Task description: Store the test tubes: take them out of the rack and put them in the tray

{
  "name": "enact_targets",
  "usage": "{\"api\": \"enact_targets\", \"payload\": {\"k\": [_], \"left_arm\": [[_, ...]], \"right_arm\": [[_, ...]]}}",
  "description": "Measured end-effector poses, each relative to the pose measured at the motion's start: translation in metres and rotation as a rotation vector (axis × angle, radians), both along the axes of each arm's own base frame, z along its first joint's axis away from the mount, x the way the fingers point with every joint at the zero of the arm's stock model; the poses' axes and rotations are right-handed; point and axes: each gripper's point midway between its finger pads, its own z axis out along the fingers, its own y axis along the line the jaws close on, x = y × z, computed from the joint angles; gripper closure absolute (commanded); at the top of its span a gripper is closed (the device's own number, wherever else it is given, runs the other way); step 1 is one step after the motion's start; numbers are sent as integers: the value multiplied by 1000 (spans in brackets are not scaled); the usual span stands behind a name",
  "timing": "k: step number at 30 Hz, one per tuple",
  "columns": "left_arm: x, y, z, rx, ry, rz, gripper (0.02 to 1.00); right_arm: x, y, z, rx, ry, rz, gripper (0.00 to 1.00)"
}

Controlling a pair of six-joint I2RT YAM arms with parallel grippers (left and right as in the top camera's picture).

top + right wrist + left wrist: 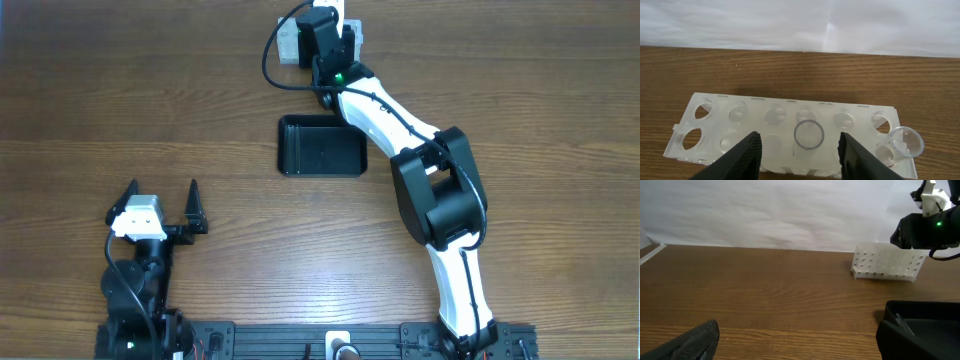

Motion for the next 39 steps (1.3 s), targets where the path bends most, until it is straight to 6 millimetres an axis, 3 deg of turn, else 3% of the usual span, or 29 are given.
{"api": "enact_targets", "payload": {"k": [4,25,39], "left_arm": [[0,0,0,0,0,0,20],[0,0,0,0,0,0,18],[0,0,0,0,0,0,20]], "right_arm": [[0,-2,0,-6,-4,-12,551],[2,-5,-8,-16,1,-22,809],[3,-7,-6,-21,-8,-36,873]]}}
